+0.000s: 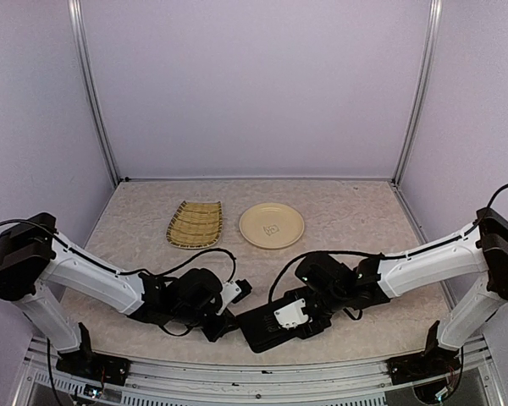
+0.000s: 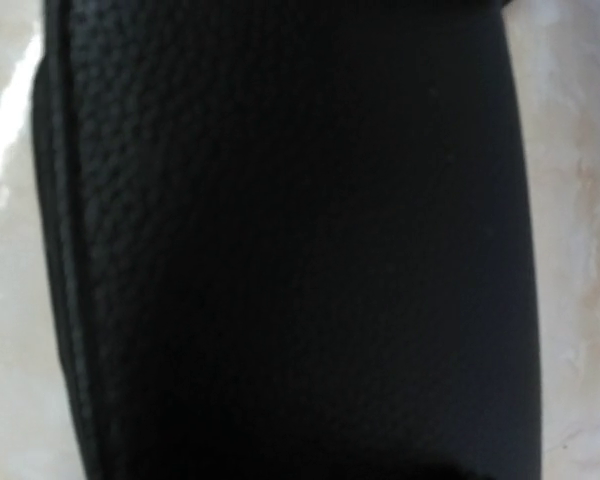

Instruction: Sort the hair-cutting tools

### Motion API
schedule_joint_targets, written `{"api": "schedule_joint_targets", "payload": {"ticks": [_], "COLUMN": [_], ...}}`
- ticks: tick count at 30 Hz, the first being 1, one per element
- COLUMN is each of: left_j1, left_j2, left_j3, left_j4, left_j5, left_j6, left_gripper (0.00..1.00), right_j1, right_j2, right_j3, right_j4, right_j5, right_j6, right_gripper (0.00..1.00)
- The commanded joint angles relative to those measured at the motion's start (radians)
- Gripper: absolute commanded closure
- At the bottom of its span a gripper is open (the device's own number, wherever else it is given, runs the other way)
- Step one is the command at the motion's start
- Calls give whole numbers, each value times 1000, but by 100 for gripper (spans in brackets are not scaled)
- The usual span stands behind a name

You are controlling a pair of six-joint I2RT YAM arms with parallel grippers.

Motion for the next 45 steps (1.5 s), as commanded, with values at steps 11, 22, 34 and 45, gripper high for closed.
{"api": "schedule_joint_targets", "payload": {"ticks": [11,22,34,45], "left_j1": [52,123,81,-56], "left_j2": [76,135,33,-59], "left_j3": [116,130,30,-61], "left_j4": [-78,-33,-144,-86], "left_j5": [11,73,11,108], "left_j6": [20,33,-74,-188], "left_gripper": [100,100,100,100], "right_j1": [29,83,82,53], "right_j2": [-42,57,208,260], "right_j3": [89,67,73,106], "right_j4": [-90,-12,-29,-45], "right_j5": [-2,56,149,152], "right_j6": [30,17,76,115], "right_gripper": [28,45,88,91]}}
